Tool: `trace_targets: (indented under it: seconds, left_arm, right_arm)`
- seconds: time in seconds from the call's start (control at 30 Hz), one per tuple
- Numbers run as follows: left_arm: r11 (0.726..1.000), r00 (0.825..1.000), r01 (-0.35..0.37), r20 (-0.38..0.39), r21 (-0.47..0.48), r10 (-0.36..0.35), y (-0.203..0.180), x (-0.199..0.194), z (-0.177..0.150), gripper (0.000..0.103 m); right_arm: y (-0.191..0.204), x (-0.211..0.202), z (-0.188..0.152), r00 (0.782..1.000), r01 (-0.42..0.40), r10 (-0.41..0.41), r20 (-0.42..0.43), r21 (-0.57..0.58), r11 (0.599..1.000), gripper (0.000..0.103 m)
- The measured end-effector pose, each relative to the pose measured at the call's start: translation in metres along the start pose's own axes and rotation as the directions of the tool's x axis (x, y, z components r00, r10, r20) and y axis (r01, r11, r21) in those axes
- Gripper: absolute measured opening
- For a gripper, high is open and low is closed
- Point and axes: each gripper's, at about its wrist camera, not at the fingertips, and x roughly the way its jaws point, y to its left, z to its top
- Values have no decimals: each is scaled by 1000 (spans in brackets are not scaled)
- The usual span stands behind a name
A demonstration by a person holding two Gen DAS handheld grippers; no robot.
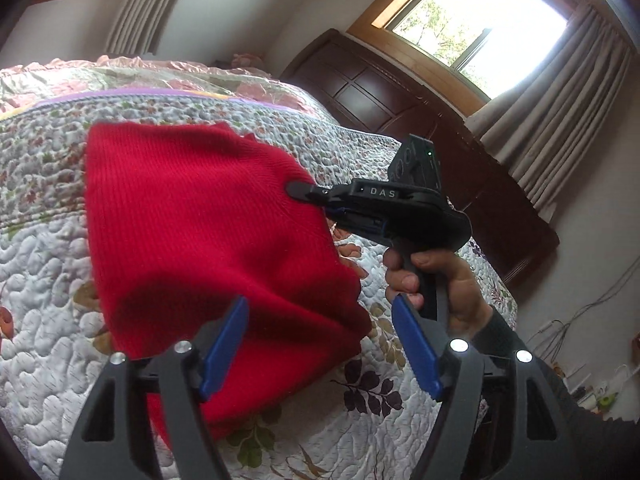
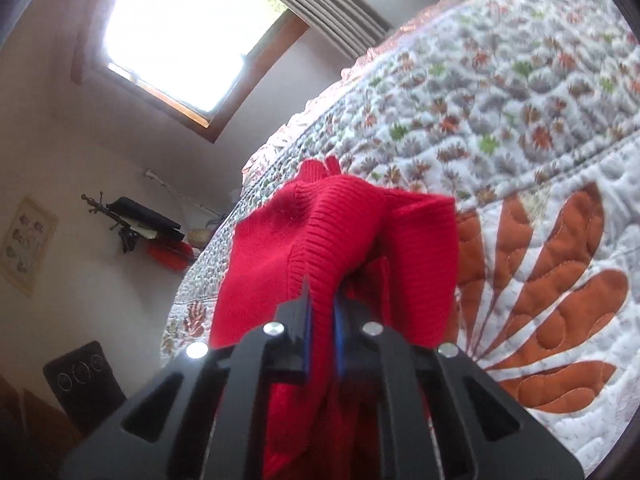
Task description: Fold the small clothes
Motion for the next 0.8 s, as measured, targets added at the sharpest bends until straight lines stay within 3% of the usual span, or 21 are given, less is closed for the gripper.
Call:
trace_targets:
  seconds: [0.07,0.13,0.23,0.33,0.4,0.47,0.53,0.57,0.67,0.73,0.8]
  left_arm:
    - [1000,1000,9,-4,-15,-9,6,1,-3,74]
    - [1000,1000,10,-15,-18,-10,11,5,-5,74]
    - [999,999,15,-34,-42,-17,19,12,-11,74]
    - [999,999,8,-47,-48,-10,24,16,-16,74]
    - [999,999,11,-44,-50,-13,25,16,-17,74]
    - [998,999,23,-33,-55,-25,25,14,-18,74]
    - [998,999,32,-25,-55,-34,24,11,-18,74]
    - [998,999,39,-24,-53,-40,23,10,-18,74]
    - [997,998,62,-25,-50,-63,20,7,-19,74]
    - [996,997,73,-30,-55,-74,20,7,-21,74]
    - [996,997,57,-41,-64,-60,22,11,-24,74]
  right_arm:
    - [-1,-14,1,997,10,-10,72,-3,1000,6]
    - [-12,-15,1,996,35,-37,85,30,999,6]
    - [-21,3,-3,1000,12,-11,-22,48,999,17]
    - [-11,3,-11,999,0,1,-52,9,1000,34]
    - [-3,2,-14,998,-18,18,-54,1,1000,39]
    - [2,1,-21,996,-22,23,-81,10,1000,50]
    - [7,10,-22,991,-5,4,-130,-5,1000,44]
    - [10,14,-23,988,3,-7,-155,-26,1000,11]
    - [17,6,-23,992,46,-53,-118,-62,997,7]
    - [11,-4,-17,997,48,-50,-62,-33,998,6]
    - [0,-3,-19,997,50,-49,-66,12,999,7]
